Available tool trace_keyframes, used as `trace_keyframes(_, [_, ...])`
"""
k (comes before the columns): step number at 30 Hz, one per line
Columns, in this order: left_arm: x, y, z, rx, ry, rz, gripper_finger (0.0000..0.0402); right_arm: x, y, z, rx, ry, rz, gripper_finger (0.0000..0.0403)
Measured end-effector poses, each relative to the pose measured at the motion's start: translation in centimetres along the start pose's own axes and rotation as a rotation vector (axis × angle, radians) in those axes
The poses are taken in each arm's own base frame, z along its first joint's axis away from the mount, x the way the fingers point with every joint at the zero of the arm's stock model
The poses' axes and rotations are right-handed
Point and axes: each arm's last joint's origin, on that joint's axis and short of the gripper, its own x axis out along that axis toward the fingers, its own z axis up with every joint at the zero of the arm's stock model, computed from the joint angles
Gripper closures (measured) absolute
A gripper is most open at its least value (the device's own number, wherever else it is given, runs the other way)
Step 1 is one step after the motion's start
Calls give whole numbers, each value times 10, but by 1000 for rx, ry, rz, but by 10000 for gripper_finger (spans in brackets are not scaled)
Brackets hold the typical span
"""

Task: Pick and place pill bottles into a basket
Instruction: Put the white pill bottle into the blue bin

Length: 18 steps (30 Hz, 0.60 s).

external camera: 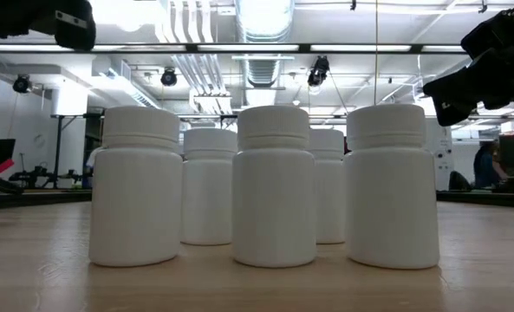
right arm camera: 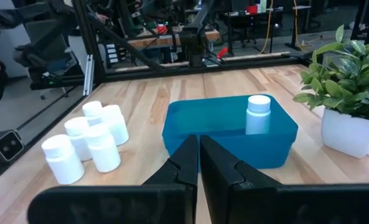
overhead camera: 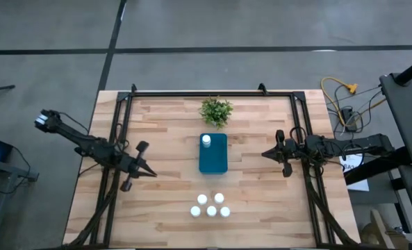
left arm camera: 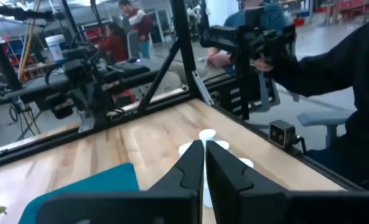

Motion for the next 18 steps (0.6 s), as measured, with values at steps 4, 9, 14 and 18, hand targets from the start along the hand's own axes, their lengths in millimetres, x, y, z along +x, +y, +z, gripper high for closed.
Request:
trace_keyframes(4, [-7, -1, -8, 4, -7, 0, 402, 0, 0, 0, 0, 0, 0, 394])
trace_keyframes(9, [-16, -2, -16, 5, -35, -31, 401, 0, 0, 0, -4, 0, 0, 394])
trace_keyframes(14, [-22, -4, -22, -4, -81, -56, 401, 0, 0, 0, -4, 0, 0, 394])
trace_keyframes(18, [-26, -4, -28, -10, -96, -48, 401, 0, 0, 0, -4, 0, 0, 394])
